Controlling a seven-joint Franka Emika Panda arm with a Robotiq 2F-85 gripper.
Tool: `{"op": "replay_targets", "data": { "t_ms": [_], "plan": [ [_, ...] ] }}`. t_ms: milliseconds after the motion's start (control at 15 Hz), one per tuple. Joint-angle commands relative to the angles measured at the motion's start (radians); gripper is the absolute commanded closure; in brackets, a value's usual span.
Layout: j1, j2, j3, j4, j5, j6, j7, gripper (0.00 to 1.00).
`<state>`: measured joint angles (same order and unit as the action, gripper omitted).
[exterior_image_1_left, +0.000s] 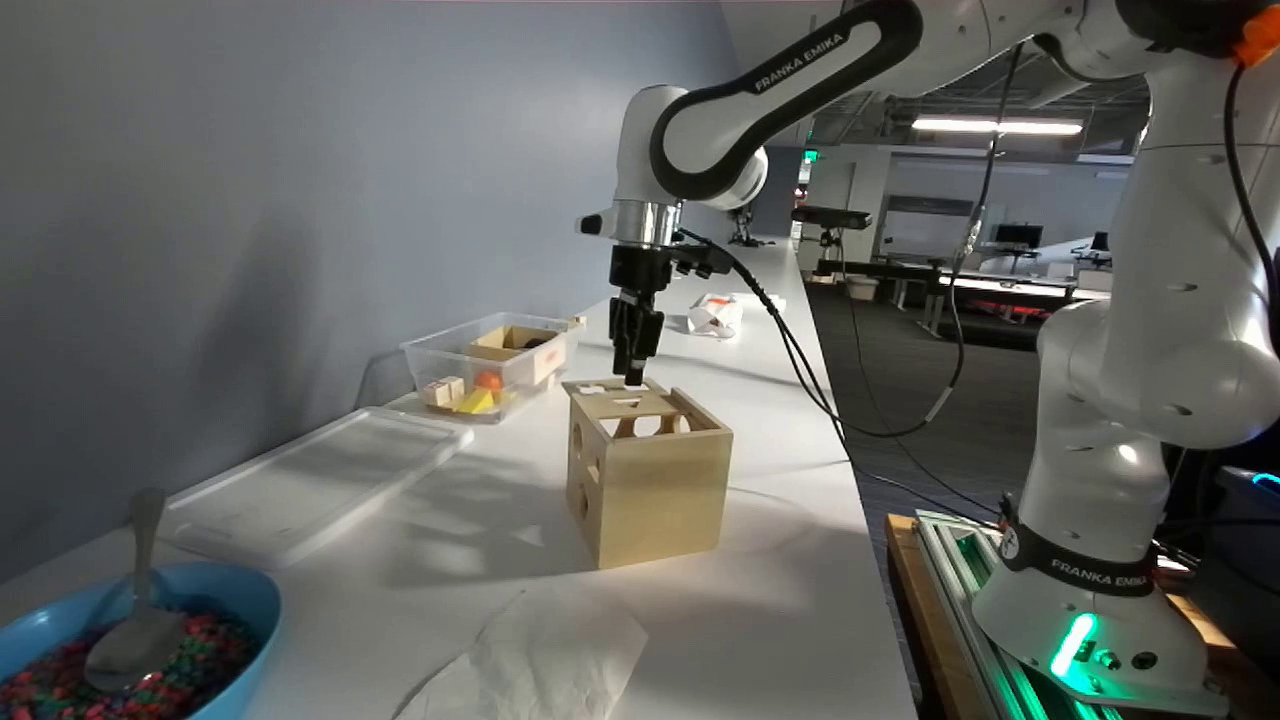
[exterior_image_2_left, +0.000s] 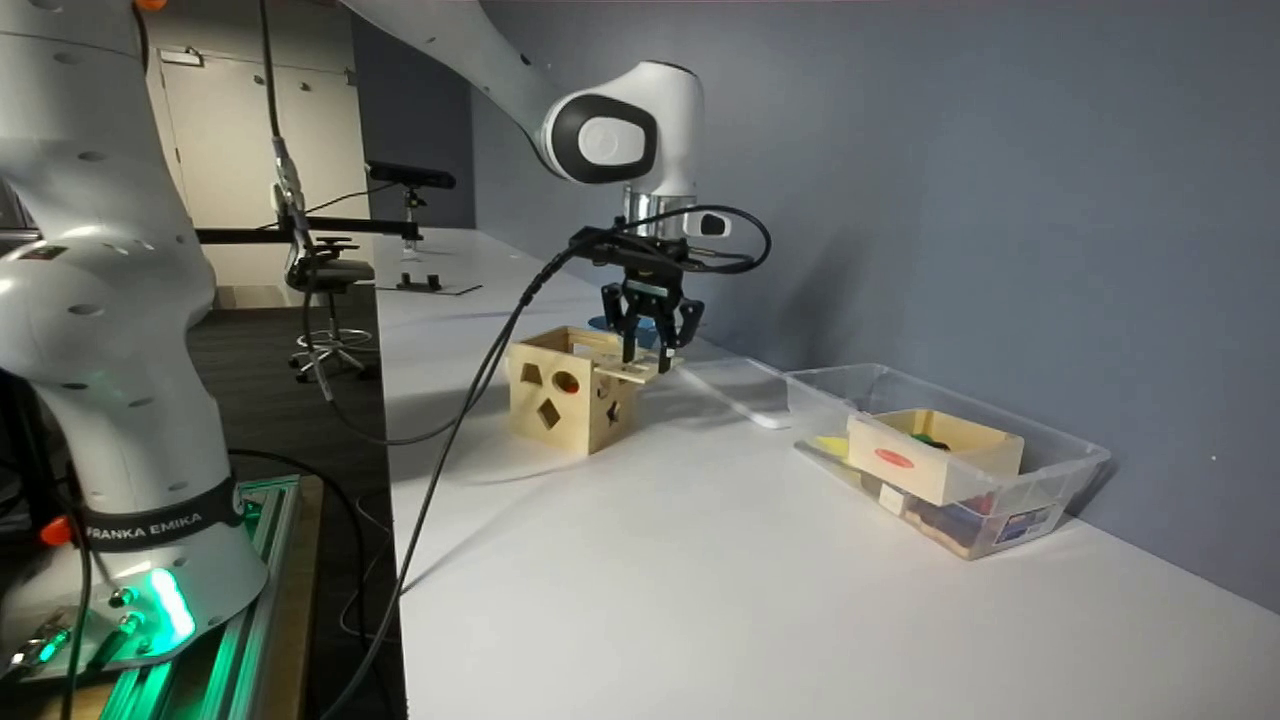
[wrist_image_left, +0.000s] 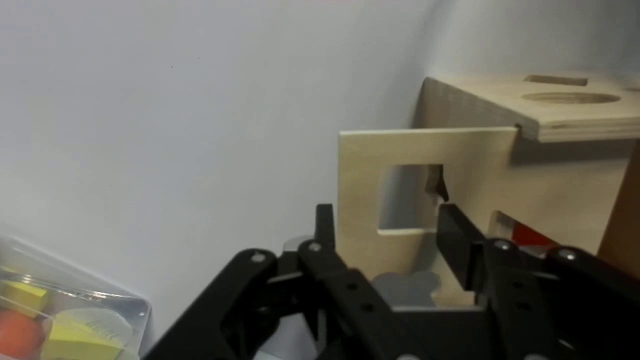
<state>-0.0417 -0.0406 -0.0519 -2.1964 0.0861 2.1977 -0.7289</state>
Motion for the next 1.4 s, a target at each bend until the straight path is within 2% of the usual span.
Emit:
{"op": "replay_targets", "data": {
  "t_ms": [0, 67, 200, 333, 600, 800, 1067, 1333],
  "plan": [
    [0.004, -0.048, 0.001, -0.026, -0.02, 0.007, 0.041, 0.12],
    [0.0, -0.055, -0.003, -0.028, -0.033, 0.012, 0.055, 0.04],
    [-0.012, -0.057, -0.022, -0.013, -0.056, 0.004, -0.012, 0.0],
    [-0.029, -0.052, -0.054, 0.014, -0.046, -0.026, -0.137, 0.0],
    [-0.062, 0.021, -0.11, 0.068, -0.019, -0.012, -0.359, 0.0],
    [-0.081, 0.082, -0.123, 0.124, 0.041, -0.031, -0.453, 0.0],
    [-0.083, 0.162, -0.09, 0.209, 0.042, -0.042, -0.445, 0.0],
    [-0.085, 0.237, -0.041, 0.289, 0.071, -0.103, -0.456, 0.0]
  ]
}}
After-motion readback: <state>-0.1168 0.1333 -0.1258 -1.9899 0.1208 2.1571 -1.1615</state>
